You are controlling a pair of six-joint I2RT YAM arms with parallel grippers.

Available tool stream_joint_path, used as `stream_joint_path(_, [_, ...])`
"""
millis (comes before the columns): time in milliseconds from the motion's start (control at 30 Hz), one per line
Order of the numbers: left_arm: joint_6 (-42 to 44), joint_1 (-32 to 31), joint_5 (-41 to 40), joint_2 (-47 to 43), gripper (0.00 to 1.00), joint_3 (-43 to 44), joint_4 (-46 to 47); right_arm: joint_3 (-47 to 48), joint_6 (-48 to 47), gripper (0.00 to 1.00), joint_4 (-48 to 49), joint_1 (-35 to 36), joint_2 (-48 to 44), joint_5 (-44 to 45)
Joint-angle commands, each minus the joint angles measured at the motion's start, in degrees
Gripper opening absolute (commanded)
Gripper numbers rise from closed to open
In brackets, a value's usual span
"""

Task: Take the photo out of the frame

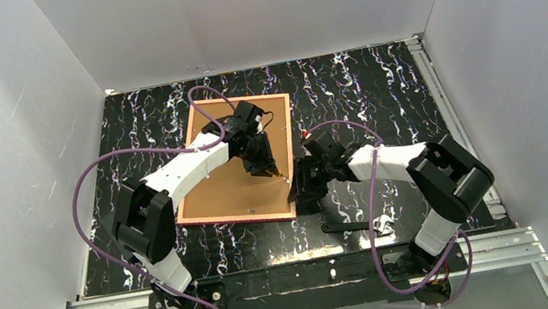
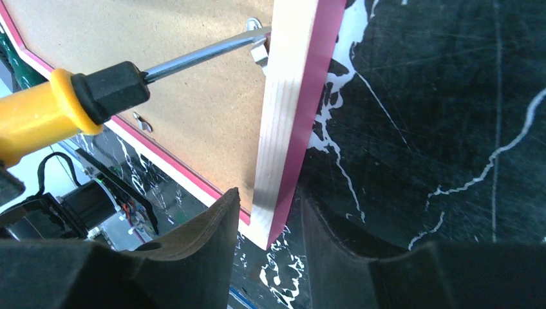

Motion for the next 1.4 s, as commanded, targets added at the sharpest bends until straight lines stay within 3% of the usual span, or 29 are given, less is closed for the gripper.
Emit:
stream_joint_path(0, [-0.1,-0.1,1.9,1.1,0.0,1.4,-4.1,3.6,0.0,0.46,0.8,0.8,1.9,-0.5])
stream_joint_path(400, [-0.3,-0.1,5.9,-0.9,0.0,-2.5,-7.8,1.4,1.1,0.28,0.4,1.1,1.2,2.5])
stream_joint_path(633, [1.4,-0.1,6.2,-1.9,0.0,-0.5,-17.2,1.6,1.4,0.26,-0.1,1.1,1.3,3.3])
stream_joint_path(967, [2.9,0.0,5.1,-4.4,0.0,0.8,-19.5,1.3,1.1,0.24,-0.1,1.1,1.1,3.0])
stream_joint_path(1033, [3.0,0.1,6.2,-4.8,0.0,2.5,-20.0,1.0,-0.1,0.3,0.5,1.1,-0.1,2.5])
stream_joint_path(1200, [2.5,0.8,10.5,-5.9,0.0,5.6,-21.6,2.7,-10.3,0.56,-2.6,1.1,-6.5,3.8])
stream_joint_path(1367, [3.7,1.9,17.2,-7.8,0.0,6.3,-23.7,4.5,-21.1,0.65,-4.5,0.9,-12.8,1.1])
